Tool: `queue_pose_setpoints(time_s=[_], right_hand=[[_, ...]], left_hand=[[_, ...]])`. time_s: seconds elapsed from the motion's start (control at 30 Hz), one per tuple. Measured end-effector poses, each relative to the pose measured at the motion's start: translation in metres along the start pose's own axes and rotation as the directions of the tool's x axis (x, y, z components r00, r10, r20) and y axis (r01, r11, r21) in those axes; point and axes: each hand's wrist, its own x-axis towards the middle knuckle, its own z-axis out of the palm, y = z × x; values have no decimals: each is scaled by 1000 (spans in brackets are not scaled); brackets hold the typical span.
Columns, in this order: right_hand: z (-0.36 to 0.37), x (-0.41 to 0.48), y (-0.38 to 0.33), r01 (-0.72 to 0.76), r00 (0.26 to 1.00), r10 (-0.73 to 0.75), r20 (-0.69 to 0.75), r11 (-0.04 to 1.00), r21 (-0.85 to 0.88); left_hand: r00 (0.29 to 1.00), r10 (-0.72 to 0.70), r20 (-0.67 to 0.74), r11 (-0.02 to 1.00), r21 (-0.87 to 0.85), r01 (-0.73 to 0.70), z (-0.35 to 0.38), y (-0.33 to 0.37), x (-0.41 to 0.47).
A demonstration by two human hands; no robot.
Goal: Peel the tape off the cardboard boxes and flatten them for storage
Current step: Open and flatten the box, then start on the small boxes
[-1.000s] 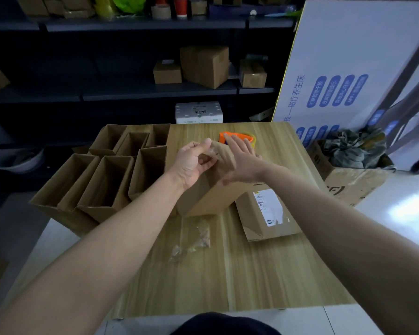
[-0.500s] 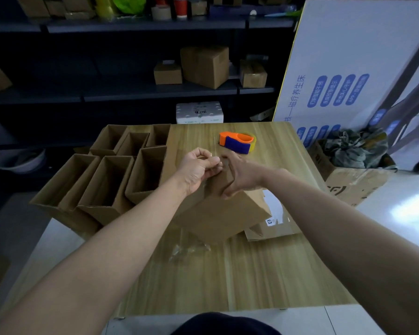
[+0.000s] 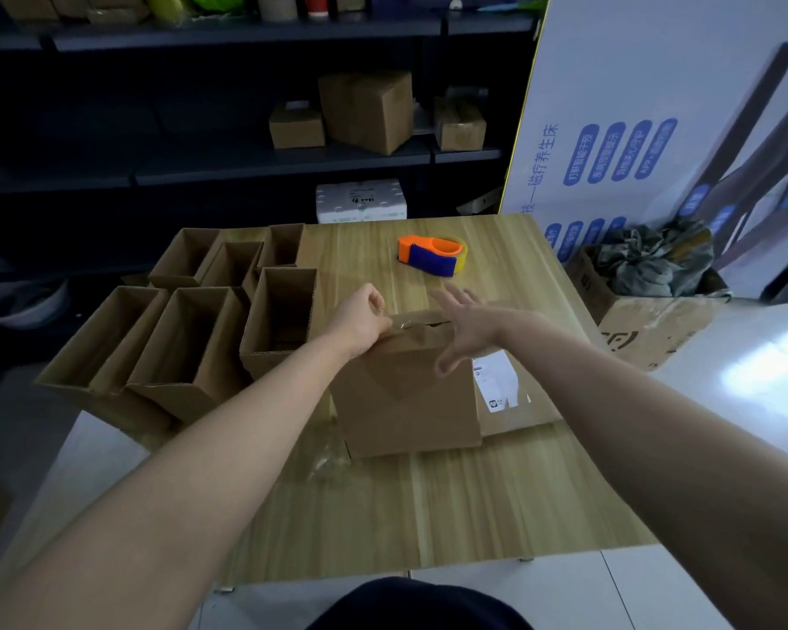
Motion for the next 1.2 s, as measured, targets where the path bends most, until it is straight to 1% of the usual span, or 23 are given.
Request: queue_pose_setpoints(time_s=[0.13,0.2,0.23,0.3,0.37,0.4,0.47,0.53,0.57,0.63,0.67,0.73,0.8,0.87,0.93,1.0,1.03,1.1,1.2], right_hand=[[8,13,-6,-51,994,53,99,998,-25],[9,15,-8,-44,995,49,88,998,-53],[8,15,-10,-33,997,38,73,997,-63],[7,13,-16,-6,999,9,35,996,-85],[4,10,-21,15,1000,-16,-5,993,-113],[1,8,-22,24,999,-28,-27,992,-123],[-7,4,-22,30,996,-42,-85,991,-132],[-16,-1,-14,26,987,-45,-151,992,-124],[-21,-4,-6,14,983,-33,-178,994,-109],[-29,-15,21,-51,972,28,-232,994,-92],[-31,-22,38,-101,963,76,-257,991,-89],[-34,-36,67,-177,944,148,-296,982,-73],[-32,-43,82,-202,934,170,-315,977,-70],[-23,-42,82,-243,936,205,-287,965,-102],[-9,-40,80,-299,943,261,-204,937,-180],[5,-38,78,-332,941,308,-139,918,-218],[10,-37,76,-331,942,312,-122,920,-208],[13,-33,66,-281,957,264,-119,945,-168],[13,-24,47,-198,974,177,-143,969,-149]], left_hand=[[998,55,37,984,168,-60,-1,-2,-4],[997,67,38,981,178,-73,-2,-3,-7],[998,52,43,982,179,-59,-2,-3,-9],[999,22,45,967,254,-33,0,0,-12],[999,37,36,947,319,-47,2,3,-13],[998,64,30,955,289,-70,1,6,-14],[991,134,4,978,159,-133,-1,11,-12],[986,151,-72,987,67,-146,-10,14,-9],[981,129,-145,991,43,-124,-18,13,-7],[949,27,-313,999,-35,-40,-37,1,-1],[932,-32,-362,995,-99,-4,-47,-7,0],[919,-122,-375,981,-187,53,-56,-18,0],[923,-165,-349,965,-251,78,-48,-16,2],[940,-169,-295,912,-409,36,-36,-7,6],[975,-157,-155,801,-597,34,-29,2,6],[994,-107,3,682,-727,75,-26,12,4],[996,-71,62,638,-764,94,-24,16,2],[988,-9,154,581,-804,131,-18,23,-1],[976,35,217,530,-832,166,-9,27,-3]])
